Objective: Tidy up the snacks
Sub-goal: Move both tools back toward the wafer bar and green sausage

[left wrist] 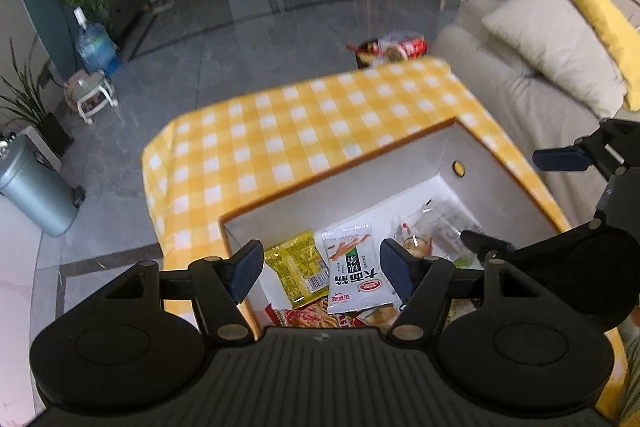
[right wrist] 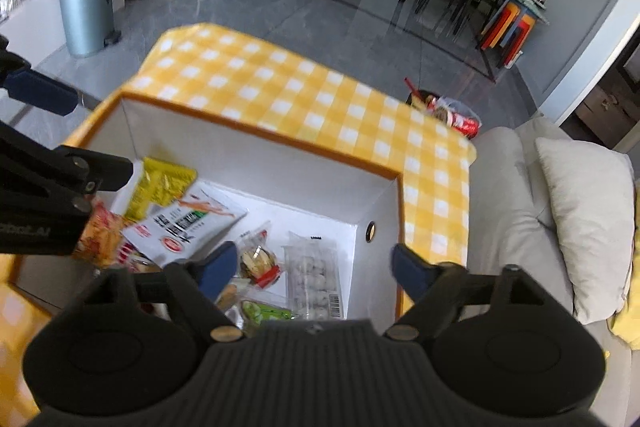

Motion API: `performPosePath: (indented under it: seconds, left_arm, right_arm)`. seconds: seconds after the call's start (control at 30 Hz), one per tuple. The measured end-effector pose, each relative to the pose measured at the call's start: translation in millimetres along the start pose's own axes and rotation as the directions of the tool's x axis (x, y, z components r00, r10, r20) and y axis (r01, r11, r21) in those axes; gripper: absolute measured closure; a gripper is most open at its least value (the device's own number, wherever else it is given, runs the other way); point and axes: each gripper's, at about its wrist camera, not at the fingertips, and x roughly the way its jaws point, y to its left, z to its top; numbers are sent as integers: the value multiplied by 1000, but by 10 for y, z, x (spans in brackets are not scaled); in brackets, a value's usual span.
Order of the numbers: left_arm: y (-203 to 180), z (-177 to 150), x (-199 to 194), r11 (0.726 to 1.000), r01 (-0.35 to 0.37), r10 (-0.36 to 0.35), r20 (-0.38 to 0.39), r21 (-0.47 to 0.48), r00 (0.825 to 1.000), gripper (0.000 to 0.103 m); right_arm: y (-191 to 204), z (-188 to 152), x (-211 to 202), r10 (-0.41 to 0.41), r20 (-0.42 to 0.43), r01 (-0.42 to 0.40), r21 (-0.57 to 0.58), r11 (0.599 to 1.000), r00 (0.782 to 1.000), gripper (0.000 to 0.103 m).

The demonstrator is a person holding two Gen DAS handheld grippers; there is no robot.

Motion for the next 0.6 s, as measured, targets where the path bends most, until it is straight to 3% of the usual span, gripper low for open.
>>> performPosePath:
  seconds: [0.27, 0.6]
  left_arm:
    - [-66, -282, -537, 999, 13, -10, 95, -32, 995, 22]
    - [-131, -876, -655, 996, 56, -52, 54, -70, 997, 21]
  right_arm:
    - [102, -226, -529, 19, 58, -23, 64, 998, 998, 19]
    - [307, -805, -763, 83, 25, -86, 185, 979, 996, 19]
